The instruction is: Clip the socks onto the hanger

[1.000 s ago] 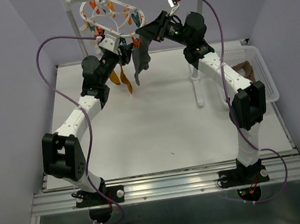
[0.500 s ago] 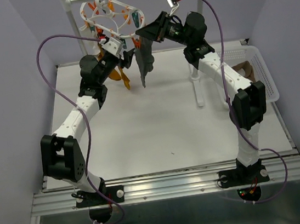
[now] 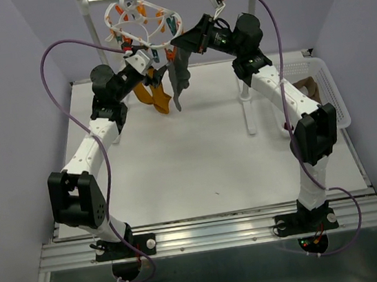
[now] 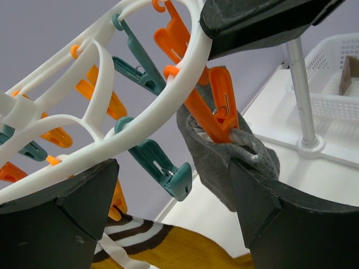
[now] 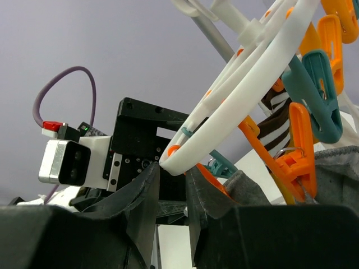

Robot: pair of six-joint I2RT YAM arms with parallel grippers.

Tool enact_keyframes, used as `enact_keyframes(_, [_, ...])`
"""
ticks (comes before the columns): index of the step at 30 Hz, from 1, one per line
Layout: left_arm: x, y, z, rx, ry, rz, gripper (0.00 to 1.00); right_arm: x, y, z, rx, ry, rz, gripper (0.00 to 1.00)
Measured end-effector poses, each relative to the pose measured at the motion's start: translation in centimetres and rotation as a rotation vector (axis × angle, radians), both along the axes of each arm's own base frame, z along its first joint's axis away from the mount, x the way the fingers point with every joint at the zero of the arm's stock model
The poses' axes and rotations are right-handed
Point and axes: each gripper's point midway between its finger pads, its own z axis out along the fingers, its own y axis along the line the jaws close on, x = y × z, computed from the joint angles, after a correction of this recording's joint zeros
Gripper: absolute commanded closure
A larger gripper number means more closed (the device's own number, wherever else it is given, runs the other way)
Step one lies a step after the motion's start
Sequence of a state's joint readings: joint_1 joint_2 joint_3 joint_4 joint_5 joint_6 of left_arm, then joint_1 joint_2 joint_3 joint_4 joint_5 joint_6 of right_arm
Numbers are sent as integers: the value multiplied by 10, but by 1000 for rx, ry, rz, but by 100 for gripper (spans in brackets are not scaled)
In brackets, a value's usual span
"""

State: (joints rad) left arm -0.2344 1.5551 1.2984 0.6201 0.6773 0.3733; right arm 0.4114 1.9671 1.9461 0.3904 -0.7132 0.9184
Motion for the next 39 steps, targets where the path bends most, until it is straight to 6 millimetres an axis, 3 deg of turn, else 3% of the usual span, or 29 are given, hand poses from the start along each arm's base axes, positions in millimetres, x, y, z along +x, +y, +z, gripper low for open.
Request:
enact_keyframes(15, [5,-5,1,89,-71,-64,8,-12,3,-4,-39,-48,60,72])
enact_keyframes(28, [9,-5,-2,88,-74,-118,13,-9,1,-15,-82,-43,54,73])
enact_keyframes(31, [13,-4,0,70,-75,-104,13,-7,0,-16,-86,-34,51,64])
enact_keyframes(33, [15,-2,3,54,-81,-88,13,-4,-2,-16,-84,-29,33,52])
enact_keyframes(39, [20,4,8,4,-101,-39,13,17,-13,-17,-71,2,-68,46])
